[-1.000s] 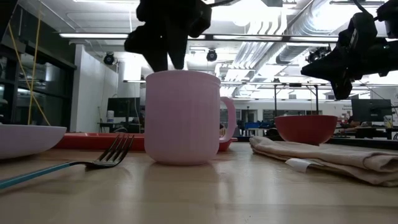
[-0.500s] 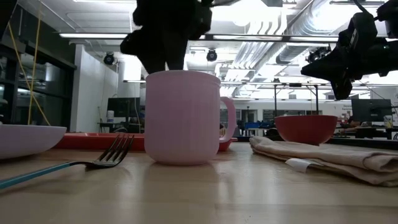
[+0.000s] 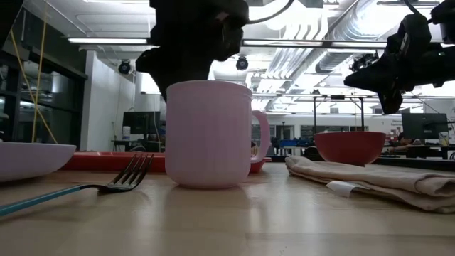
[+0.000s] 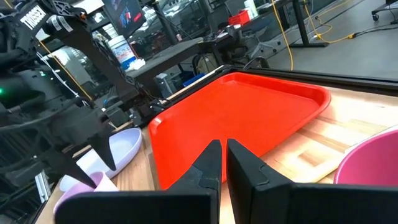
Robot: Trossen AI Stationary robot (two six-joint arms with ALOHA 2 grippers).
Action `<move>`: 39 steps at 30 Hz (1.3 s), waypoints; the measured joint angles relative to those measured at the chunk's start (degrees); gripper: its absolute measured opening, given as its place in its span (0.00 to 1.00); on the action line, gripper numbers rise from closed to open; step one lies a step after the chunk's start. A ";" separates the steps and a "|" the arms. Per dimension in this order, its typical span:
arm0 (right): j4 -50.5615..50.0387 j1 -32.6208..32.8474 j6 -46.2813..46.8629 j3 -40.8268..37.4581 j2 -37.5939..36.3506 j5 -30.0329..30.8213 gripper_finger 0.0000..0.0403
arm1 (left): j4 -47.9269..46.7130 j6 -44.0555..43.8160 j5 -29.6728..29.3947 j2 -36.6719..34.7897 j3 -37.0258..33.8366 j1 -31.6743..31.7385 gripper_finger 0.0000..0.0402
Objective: Set up tray
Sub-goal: Put the pink mug on the red tray
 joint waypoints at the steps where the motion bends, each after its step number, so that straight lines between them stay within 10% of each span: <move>1: 0.00 0.00 0.00 -0.01 -0.01 -0.01 0.00 | 0.36 0.00 0.02 0.01 -0.03 0.00 0.57; 20: 0.00 0.00 0.00 0.00 -0.01 0.01 0.00 | 0.93 -0.63 1.54 0.00 -0.03 0.00 0.55; 39: 0.00 0.00 0.00 -0.01 -0.01 0.01 0.00 | 1.05 -1.48 0.86 -0.09 -0.03 0.00 0.04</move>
